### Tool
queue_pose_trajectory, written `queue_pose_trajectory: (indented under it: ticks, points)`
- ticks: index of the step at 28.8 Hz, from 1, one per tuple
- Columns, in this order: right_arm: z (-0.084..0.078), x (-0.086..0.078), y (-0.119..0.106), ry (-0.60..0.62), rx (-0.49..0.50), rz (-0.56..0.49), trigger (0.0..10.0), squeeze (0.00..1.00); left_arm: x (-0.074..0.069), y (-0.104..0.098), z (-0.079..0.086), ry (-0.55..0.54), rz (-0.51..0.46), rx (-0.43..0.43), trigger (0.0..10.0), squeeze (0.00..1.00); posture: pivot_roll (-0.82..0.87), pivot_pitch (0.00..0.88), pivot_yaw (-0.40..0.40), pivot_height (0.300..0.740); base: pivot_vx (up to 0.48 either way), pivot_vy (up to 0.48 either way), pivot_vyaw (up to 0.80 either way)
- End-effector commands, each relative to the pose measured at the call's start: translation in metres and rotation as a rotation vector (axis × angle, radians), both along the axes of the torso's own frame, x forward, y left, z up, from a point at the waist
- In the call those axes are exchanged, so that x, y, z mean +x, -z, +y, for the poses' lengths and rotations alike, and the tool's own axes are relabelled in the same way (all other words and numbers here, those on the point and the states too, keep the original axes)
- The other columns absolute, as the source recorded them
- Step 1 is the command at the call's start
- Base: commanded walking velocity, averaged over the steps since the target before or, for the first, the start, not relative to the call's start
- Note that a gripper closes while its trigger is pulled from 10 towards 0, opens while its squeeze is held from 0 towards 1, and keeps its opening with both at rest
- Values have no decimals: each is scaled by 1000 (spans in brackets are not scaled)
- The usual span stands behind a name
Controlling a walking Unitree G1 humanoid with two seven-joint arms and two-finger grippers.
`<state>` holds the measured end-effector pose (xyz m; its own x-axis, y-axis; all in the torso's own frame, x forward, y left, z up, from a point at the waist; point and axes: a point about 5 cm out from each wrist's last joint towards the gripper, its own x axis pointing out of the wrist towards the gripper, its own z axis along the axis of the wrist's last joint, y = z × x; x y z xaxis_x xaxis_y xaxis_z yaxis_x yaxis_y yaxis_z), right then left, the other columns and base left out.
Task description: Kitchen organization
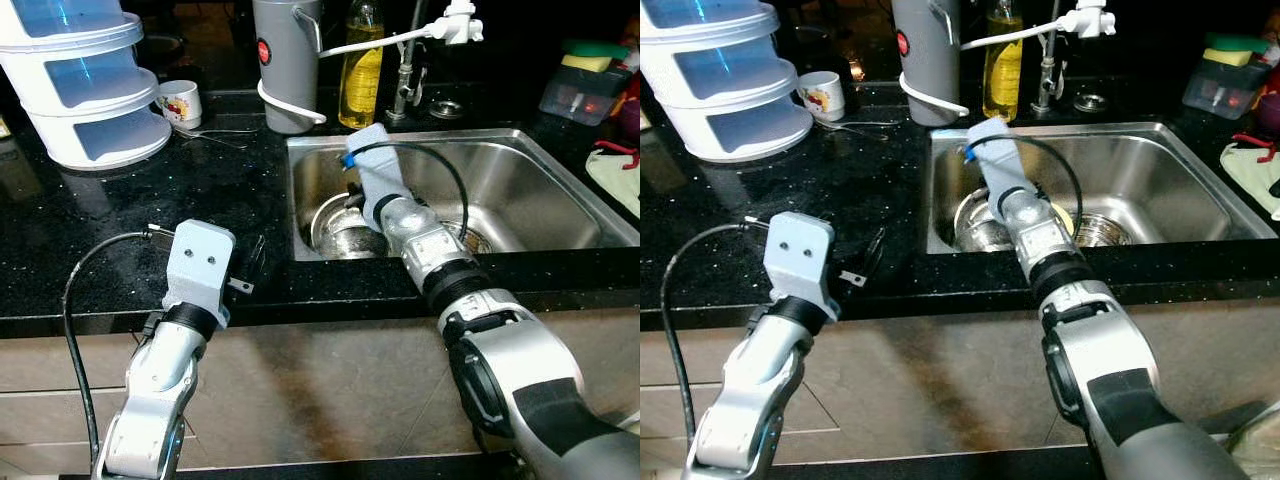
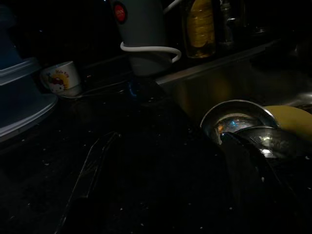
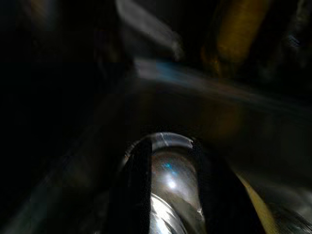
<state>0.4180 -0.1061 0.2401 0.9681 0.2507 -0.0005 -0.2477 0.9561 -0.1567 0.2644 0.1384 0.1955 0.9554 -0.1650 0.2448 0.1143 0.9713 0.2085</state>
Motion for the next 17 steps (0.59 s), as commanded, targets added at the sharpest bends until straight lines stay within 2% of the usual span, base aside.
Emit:
queue_pose_trajectory:
  ticks: [1, 3, 4, 7, 8, 10, 12, 16, 17]
  points:
    - [1, -5, -25, -86, 163, -126, 10000, 0, 1, -4, 1, -3, -10, 13, 10000, 0, -1, 0, -16, 740, 0, 0, 0]
    - [1, -6, -27, -108, 192, -137, 10000, 0, 1, -4, 1, -3, -10, 12, 10000, 0, -2, 0, -15, 740, 0, 0, 0]
    - [2, -11, -31, -163, 244, -162, 10000, 0, 2, -4, 0, 0, -8, 10, 10000, 0, -6, 0, -11, 740, 0, 0, 0]
    - [3, -39, -41, -385, 392, -267, 10000, 0, 4, -3, -3, 15, -3, 2, 10000, 0, -12, 0, -7, 740, 0, 0, 0]
    - [3, -39, -41, -385, 392, -267, 10000, 0, 4, -3, -3, 15, -3, 2, 10000, 0, -12, 0, -7, 740, 0, 0, 0]
    - [0, -58, -39, -469, 438, -312, 10000, 0, 4, -3, -5, 20, -4, 3, 10000, 0, -14, 0, -5, 740, 0, 0, 0]
    - [-4, -71, -33, -495, 450, -326, 10000, 0, 5, -3, -7, 25, -1, 2, 10000, 0, -16, 0, -4, 740, 0, 0, 0]
    - [-8, -77, -30, -494, 482, -325, 10000, 0, 6, -2, -7, 25, 3, 3, 10000, 0, -20, 0, -3, 740, 0, 0, 0]
    - [-13, -89, -26, -485, 526, -319, 10000, 0, 7, 0, -5, 16, 13, 6, 10000, 0, -25, 0, 2, 740, 0, 0, 0]
